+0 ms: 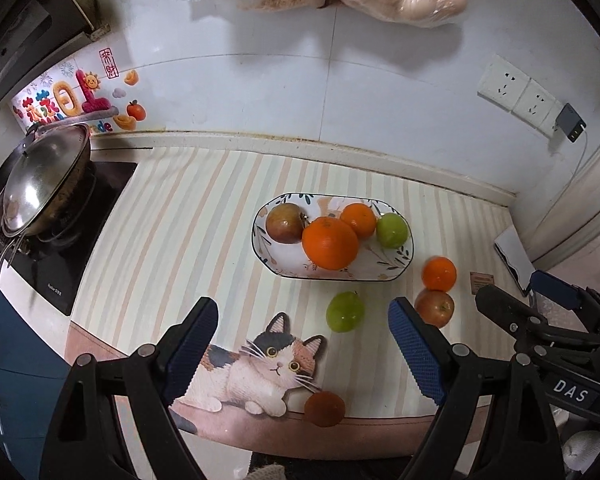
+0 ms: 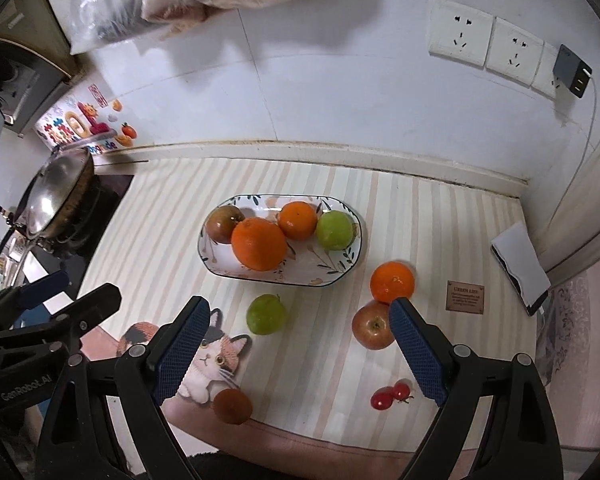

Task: Organize fruits
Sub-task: 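Withdraw both tools from the plate toward the remaining fruit, then grasp a green apple with the left tool while the right tool grasps a red apple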

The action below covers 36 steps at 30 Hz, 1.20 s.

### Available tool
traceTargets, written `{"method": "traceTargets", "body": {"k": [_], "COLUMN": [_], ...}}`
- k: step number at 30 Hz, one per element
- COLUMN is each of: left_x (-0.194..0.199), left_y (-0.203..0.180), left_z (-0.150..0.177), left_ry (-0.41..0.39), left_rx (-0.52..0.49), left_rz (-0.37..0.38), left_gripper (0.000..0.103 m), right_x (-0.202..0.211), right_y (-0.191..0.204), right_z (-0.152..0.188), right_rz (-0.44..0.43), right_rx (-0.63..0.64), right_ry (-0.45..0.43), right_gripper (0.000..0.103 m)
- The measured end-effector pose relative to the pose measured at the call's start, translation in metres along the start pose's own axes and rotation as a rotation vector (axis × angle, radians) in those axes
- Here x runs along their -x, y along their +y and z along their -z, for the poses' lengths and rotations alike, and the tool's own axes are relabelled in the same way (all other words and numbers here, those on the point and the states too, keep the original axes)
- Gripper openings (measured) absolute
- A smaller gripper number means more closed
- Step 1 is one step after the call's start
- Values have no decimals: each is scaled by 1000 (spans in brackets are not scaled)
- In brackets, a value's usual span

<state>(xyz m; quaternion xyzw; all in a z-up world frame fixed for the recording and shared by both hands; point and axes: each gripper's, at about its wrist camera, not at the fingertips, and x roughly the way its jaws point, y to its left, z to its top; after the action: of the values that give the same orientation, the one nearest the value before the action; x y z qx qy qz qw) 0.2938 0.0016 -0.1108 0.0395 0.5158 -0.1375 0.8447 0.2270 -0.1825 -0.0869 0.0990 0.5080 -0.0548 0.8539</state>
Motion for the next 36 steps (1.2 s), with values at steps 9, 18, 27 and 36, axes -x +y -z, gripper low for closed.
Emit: {"method": "traceTargets", "body": {"k": [9,18,27,36], "left_x": [-4,-76,-186,-253], "left_y": [0,-6,-30,-66], "left_z": [1,-3,1,19], "left_ry": [11,146,429,563], "left_rx": [25,13,-15,-145], "left_rz": [-3,-56,24,30], "left_gripper": [87,87,87,86], "right_x": [3,-75,-175,-230], "right_y": [-11,-79,-125,-133], "right_z": [0,-3,25,41], "right_rz": [-39,-2,10,32], "right_rx": [-51,-199,-316,-322], "right_ry": [4,151,342,434], "right_gripper": [93,93,92,85]}}
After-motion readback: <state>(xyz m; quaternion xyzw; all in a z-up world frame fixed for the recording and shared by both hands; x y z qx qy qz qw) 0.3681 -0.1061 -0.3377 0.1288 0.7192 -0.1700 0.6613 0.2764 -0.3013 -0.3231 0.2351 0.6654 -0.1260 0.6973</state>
